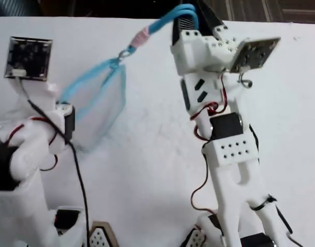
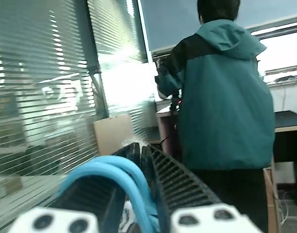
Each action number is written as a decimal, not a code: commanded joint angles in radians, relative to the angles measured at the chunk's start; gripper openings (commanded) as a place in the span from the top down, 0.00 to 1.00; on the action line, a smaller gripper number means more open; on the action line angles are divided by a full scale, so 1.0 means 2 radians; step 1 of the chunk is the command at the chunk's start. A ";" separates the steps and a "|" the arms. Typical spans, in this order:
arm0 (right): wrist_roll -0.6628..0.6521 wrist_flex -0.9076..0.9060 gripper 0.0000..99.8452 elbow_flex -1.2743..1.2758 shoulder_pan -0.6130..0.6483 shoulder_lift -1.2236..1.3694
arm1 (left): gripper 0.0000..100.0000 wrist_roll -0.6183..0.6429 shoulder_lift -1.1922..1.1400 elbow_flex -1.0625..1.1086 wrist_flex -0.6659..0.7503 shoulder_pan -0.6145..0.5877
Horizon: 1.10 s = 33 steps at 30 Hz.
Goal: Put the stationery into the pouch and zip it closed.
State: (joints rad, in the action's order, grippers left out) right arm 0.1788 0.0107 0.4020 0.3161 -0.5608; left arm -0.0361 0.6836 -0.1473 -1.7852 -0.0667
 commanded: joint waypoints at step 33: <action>-0.160 -0.067 0.98 -0.261 0.193 0.152 | 0.77 -0.071 0.252 0.087 -0.001 0.038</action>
State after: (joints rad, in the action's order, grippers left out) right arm -0.1297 -0.1135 -0.0476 0.6751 -0.2647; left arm -0.0637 1.1669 -0.1795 -1.7852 -0.0514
